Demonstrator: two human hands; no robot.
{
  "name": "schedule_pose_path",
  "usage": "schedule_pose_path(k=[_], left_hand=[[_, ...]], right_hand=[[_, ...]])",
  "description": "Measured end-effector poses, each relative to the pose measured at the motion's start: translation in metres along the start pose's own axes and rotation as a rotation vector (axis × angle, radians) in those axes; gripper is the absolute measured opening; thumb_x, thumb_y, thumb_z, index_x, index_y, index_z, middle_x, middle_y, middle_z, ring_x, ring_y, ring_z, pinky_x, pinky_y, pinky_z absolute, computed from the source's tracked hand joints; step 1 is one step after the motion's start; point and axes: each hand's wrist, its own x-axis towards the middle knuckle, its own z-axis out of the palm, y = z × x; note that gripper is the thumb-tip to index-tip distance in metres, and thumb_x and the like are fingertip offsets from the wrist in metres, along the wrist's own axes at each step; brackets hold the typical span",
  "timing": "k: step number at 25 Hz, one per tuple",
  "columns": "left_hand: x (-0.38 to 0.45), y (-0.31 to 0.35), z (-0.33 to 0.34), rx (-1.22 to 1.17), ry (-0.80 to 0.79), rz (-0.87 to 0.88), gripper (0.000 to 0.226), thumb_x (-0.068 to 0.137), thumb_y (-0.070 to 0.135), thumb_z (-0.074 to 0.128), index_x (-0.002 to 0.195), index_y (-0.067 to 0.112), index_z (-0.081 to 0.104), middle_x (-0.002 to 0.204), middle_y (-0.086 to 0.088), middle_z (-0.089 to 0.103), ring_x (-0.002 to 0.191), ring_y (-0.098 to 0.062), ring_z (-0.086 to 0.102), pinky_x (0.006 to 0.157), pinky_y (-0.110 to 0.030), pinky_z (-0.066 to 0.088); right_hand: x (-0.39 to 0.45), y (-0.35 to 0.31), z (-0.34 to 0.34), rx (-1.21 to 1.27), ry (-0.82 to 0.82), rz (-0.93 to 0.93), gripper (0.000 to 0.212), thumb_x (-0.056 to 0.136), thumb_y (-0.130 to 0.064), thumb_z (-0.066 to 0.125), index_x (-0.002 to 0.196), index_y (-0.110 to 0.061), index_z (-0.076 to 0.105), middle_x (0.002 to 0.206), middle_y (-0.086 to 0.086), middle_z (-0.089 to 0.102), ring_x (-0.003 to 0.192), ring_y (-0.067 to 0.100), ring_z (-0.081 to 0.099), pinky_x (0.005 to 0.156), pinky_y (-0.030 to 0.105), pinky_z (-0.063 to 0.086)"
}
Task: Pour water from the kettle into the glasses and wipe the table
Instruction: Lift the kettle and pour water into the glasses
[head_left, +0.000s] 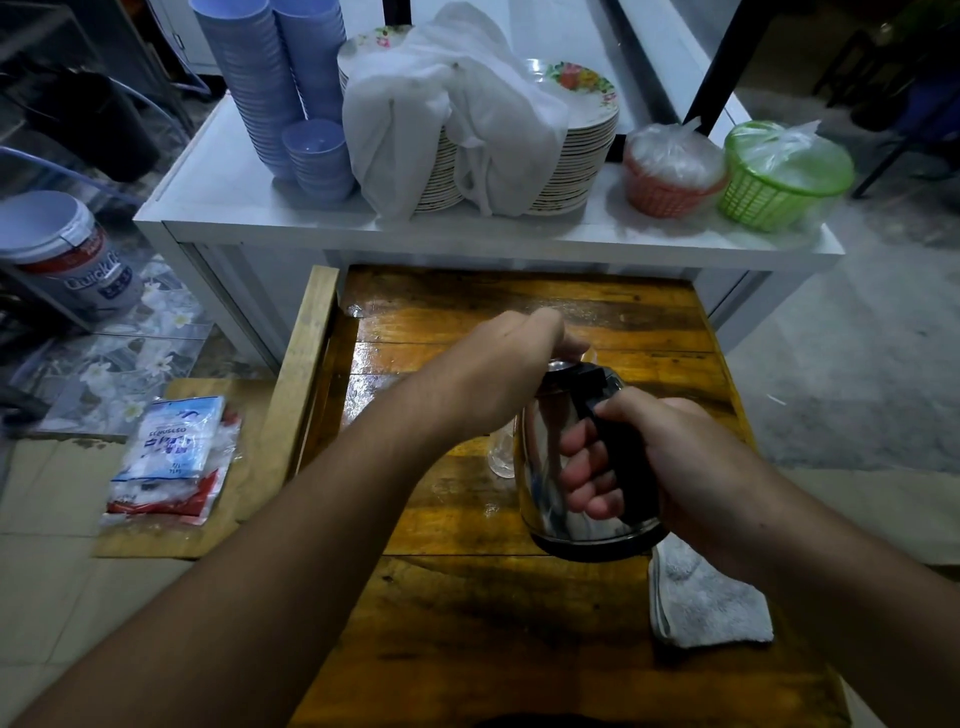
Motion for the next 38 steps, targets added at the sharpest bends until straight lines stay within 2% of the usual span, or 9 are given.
schedule_pose_path(k=[2,4,8,12,17,27,34,38], left_hand=[[0.003,0.002,-0.003,-0.065,-0.007,-0.028,0.051,0.102,0.028,0.021,0.134,0.013,0.058,0.137,-0.003,0.061,0.125,-0.009,0.053,0.099,-0.023,0.04],[0.006,0.004,-0.005,-0.118,-0.026,-0.063,0.058,0.099,0.034,0.019,0.133,0.012,0.06,0.137,-0.002,0.062,0.124,-0.008,0.054,0.099,-0.024,0.04],[0.015,0.005,-0.01,-0.213,-0.087,-0.13,0.07,0.088,0.044,0.018,0.133,0.01,0.061,0.135,-0.005,0.063,0.123,-0.011,0.056,0.108,-0.034,0.038],[0.019,0.008,-0.018,-0.158,-0.119,-0.155,0.068,0.093,0.042,0.018,0.131,0.006,0.062,0.133,-0.007,0.065,0.121,-0.013,0.058,0.11,-0.037,0.036],[0.023,0.009,-0.021,-0.171,-0.141,-0.176,0.065,0.097,0.038,0.017,0.13,0.006,0.063,0.131,-0.007,0.066,0.119,-0.013,0.059,0.11,-0.035,0.037],[0.027,0.011,-0.025,-0.205,-0.148,-0.183,0.062,0.1,0.033,0.017,0.128,0.004,0.063,0.128,-0.009,0.067,0.117,-0.016,0.061,0.103,-0.027,0.041],[0.029,0.007,-0.025,-0.168,-0.161,-0.182,0.075,0.084,0.045,0.018,0.131,0.006,0.062,0.129,-0.009,0.067,0.117,-0.016,0.062,0.107,-0.034,0.04],[0.03,0.009,-0.025,-0.167,-0.178,-0.19,0.073,0.089,0.044,0.016,0.135,0.006,0.059,0.134,-0.01,0.064,0.119,-0.016,0.06,0.109,-0.035,0.038]], right_hand=[[0.001,0.0,-0.001,0.006,0.002,-0.003,0.041,0.1,-0.025,0.042,0.095,0.006,0.069,0.073,0.02,0.073,0.063,0.029,0.069,0.057,0.033,0.056],[0.001,-0.002,-0.002,0.007,0.007,-0.006,0.04,0.1,-0.025,0.043,0.096,0.006,0.069,0.073,0.02,0.073,0.062,0.029,0.069,0.056,0.032,0.056],[0.002,-0.003,-0.005,-0.007,0.008,-0.014,0.039,0.1,-0.024,0.045,0.097,0.006,0.068,0.074,0.02,0.073,0.063,0.029,0.068,0.057,0.032,0.056],[0.002,-0.004,-0.007,-0.007,0.029,-0.031,0.034,0.099,-0.023,0.051,0.099,0.007,0.068,0.073,0.018,0.073,0.061,0.027,0.066,0.059,0.033,0.054],[0.001,-0.005,-0.008,0.031,0.051,-0.065,0.031,0.097,-0.021,0.055,0.099,0.007,0.068,0.073,0.018,0.072,0.06,0.026,0.065,0.054,0.028,0.055],[0.001,-0.013,-0.006,0.043,0.026,-0.042,0.03,0.101,-0.015,0.048,0.107,0.008,0.065,0.082,0.021,0.069,0.061,0.024,0.065,0.056,0.029,0.052],[-0.001,-0.013,-0.011,-0.062,0.047,-0.071,0.022,0.1,-0.015,0.051,0.108,-0.001,0.065,0.069,0.007,0.07,0.059,0.017,0.06,0.056,0.027,0.048],[-0.004,-0.012,-0.011,-0.123,0.055,-0.106,0.021,0.1,-0.017,0.051,0.105,-0.006,0.068,0.07,0.004,0.071,0.06,0.015,0.062,0.059,0.029,0.051]])
